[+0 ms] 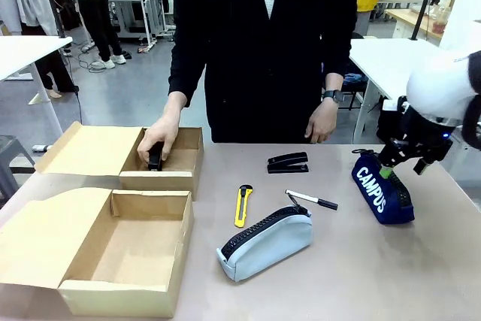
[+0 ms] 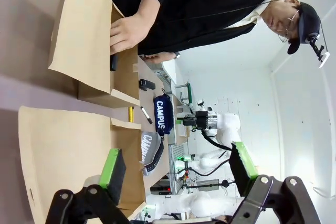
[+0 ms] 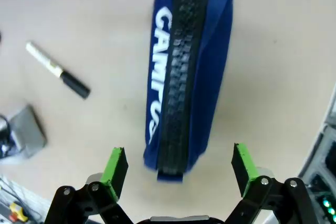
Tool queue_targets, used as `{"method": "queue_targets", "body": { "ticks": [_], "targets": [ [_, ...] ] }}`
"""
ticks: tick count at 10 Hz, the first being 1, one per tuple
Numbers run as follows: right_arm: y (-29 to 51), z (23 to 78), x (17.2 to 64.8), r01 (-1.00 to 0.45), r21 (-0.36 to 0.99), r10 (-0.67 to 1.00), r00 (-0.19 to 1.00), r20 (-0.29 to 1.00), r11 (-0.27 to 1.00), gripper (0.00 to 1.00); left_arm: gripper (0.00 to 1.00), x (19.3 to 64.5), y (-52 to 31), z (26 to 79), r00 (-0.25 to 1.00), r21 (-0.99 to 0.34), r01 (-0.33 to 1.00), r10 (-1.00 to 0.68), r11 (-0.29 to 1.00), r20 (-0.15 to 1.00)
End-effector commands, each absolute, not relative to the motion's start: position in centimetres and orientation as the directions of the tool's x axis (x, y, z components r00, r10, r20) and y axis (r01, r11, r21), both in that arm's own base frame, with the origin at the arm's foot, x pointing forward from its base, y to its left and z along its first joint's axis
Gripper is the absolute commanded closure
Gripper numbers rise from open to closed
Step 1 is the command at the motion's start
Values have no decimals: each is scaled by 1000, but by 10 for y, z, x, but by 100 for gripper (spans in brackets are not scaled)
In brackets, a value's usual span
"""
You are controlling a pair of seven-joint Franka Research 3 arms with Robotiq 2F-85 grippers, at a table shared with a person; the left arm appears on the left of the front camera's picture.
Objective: Place items inside the box.
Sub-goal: Pick up a Pencil pouch or Stapler and place it inside the Mailer Box closest to the robot.
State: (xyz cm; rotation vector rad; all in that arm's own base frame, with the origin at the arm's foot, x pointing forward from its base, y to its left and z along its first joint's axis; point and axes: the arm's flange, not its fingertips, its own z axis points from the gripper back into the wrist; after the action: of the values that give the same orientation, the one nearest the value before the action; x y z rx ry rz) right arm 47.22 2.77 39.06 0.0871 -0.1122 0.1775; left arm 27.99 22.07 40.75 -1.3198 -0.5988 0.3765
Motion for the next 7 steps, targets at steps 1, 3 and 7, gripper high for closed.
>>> {"method": "queue_targets", "body": {
  "ticks": [1, 3, 7],
  "targets": [
    [34, 375, 493, -147, 102, 133, 982, 135, 984, 0, 0, 278, 220, 409, 791, -970, 102, 574, 221, 213],
    [35, 354, 503, -111, 100, 101, 990, 97, 989, 0, 0, 278, 220, 409, 791, -970, 102, 574, 221, 213],
    [32, 350, 501, -72, 109, 64, 995, 80, 991, 57, 0, 278, 220, 409, 791, -970, 102, 574, 221, 213]
  ]
}}
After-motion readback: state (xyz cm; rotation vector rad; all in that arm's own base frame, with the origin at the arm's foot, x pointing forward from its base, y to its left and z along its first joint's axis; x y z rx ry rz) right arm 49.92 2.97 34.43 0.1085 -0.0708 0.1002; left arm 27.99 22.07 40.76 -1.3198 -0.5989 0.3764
